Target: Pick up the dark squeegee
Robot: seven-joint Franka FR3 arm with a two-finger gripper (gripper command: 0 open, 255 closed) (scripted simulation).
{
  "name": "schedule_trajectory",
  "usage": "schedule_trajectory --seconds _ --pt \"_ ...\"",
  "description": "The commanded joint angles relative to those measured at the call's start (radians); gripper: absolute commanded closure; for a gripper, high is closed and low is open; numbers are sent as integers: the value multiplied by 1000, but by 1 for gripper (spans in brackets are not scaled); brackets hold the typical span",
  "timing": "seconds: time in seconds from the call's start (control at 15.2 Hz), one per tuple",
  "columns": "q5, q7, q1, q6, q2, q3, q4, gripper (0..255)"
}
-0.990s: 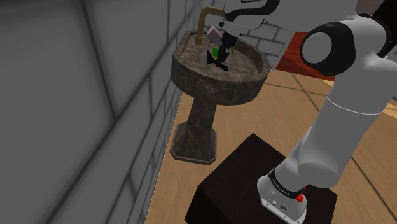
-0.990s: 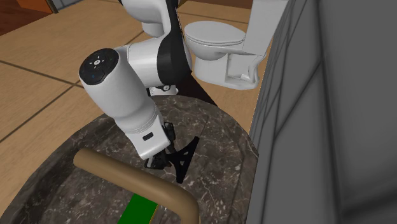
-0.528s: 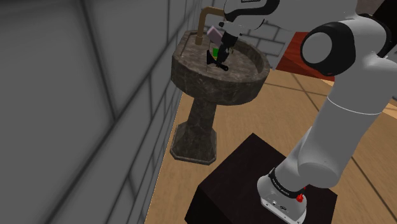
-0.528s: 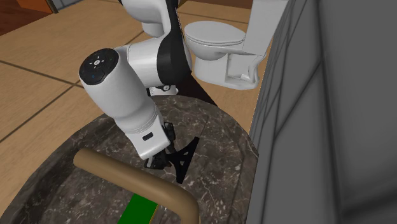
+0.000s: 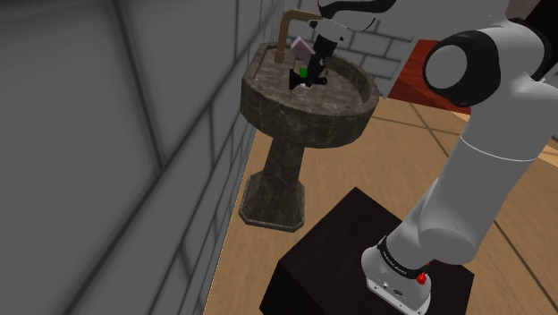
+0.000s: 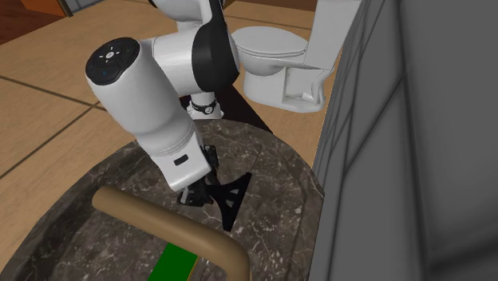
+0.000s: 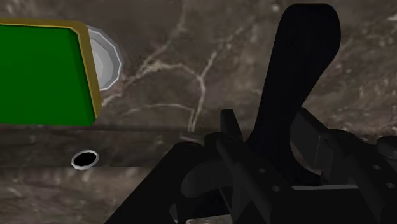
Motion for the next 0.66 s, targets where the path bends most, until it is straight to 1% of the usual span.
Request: schedule_trajectory --seconds 0.0,0.46,0.59 --pt "-3 7 -1 -26 -2 -1 25 255" --pt "-2 24 -13 -121 6 -5 128 255" --pt "-2 25 -13 -123 6 -5 130 255"
